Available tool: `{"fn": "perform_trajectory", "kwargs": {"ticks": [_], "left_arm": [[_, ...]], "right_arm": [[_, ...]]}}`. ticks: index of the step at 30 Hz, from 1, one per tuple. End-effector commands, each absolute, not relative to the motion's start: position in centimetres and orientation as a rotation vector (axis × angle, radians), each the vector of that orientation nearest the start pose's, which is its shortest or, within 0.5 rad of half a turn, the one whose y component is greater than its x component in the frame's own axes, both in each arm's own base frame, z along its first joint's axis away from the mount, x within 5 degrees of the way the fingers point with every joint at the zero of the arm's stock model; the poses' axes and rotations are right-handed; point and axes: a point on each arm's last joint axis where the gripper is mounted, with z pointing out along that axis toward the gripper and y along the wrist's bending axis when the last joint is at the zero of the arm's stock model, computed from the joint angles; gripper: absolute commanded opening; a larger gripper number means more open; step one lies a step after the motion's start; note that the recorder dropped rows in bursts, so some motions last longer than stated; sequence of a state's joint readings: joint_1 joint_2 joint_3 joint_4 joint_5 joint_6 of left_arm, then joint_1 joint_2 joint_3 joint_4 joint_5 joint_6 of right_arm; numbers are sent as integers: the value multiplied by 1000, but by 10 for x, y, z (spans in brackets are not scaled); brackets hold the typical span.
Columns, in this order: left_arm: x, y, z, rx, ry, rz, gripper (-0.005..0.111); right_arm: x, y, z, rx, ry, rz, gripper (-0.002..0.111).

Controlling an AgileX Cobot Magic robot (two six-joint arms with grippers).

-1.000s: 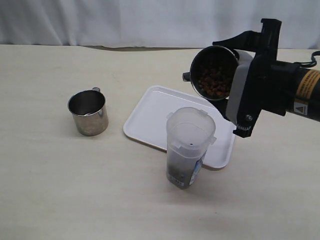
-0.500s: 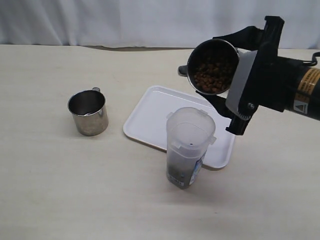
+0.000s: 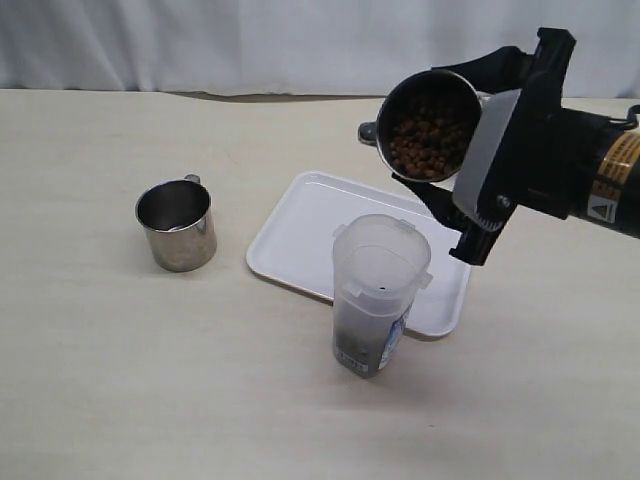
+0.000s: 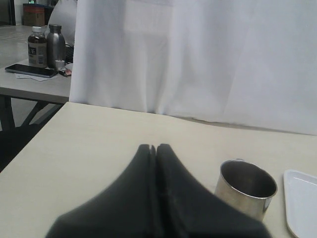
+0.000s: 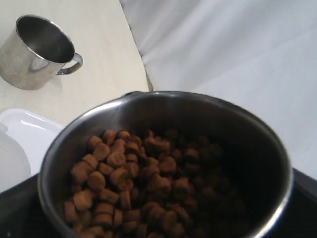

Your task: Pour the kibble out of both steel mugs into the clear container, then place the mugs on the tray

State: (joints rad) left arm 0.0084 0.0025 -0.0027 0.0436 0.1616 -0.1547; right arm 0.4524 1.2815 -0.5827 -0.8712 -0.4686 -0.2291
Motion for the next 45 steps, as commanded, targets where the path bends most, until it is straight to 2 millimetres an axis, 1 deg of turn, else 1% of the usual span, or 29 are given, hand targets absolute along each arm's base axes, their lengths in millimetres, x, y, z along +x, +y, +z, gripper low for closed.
{"fn": "perform_trajectory", "kwargs": {"ticks": [1, 5, 9, 16, 23, 28, 31, 34, 41, 45], "left_arm": [[56, 1, 199, -101, 1632, -85, 0], [56, 1, 199, -101, 1632, -85, 0], [56, 1, 199, -101, 1632, -85, 0], [56, 1, 199, -101, 1632, -85, 0], [56, 1, 199, -101, 1632, -85, 0], [56, 1, 199, -101, 1632, -85, 0], [56, 1, 199, -101, 1632, -85, 0], [56, 1, 199, -101, 1632, -85, 0], [56, 1, 199, -101, 1632, -85, 0], [56, 1, 199, -101, 1632, -85, 0]], "right_arm": [[216, 143, 260, -1480, 1042, -160, 5], [214, 144, 259, -1536, 987, -195, 5], [214, 145, 260, -1543, 961, -203, 5], [212, 147, 263, -1564, 865, -225, 5], [210, 148, 261, -1627, 781, -284, 5], [210, 148, 261, -1627, 783, -282, 5], [210, 148, 261, -1602, 828, -242, 5], [210, 148, 261, -1599, 828, -239, 5], [210, 148, 262, -1629, 755, -293, 5], [210, 148, 259, -1695, 706, -352, 5]]}}
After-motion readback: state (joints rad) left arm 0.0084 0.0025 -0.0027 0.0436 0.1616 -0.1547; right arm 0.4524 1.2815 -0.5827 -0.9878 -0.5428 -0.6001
